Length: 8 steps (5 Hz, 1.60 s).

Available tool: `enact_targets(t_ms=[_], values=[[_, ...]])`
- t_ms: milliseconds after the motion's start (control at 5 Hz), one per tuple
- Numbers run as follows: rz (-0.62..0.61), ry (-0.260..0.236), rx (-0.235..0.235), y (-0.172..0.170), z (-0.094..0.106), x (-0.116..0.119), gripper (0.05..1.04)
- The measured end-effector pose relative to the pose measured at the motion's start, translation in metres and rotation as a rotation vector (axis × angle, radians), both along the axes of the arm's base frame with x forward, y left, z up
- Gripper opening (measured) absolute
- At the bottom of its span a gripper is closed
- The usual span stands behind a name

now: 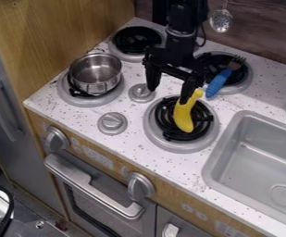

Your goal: Take banana to the between the two burner

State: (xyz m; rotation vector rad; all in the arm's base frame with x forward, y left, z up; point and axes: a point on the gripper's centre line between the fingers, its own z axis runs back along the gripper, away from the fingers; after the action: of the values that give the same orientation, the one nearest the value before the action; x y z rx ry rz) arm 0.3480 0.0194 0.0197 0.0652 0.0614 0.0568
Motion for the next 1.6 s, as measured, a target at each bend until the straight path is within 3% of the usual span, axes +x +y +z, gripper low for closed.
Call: enact_targets(t_ms=[200, 400, 800, 1000, 1200, 1400, 1600], values=[[0.002, 0.049, -0.001, 0.000, -0.015, -0.007, 0.999], [0.066, 0.062, 0.052, -0.003, -0.025, -0.007, 0.999], [0.098, 0.054, 0.007, -0.018, -0.034, 0.011, 0.999], [0.112, 0.042, -0.001, -0.020, -0.040, 0.019, 0.999], [0.123, 0.073, -0.003, -0.017, -0.061, 0.020, 0.999], [0.132, 0.063, -0.004, -0.014, -0.062, 0.021, 0.982], [0.103, 0.091, 0.019, -0.016, -0.061, 0.016, 0.718]])
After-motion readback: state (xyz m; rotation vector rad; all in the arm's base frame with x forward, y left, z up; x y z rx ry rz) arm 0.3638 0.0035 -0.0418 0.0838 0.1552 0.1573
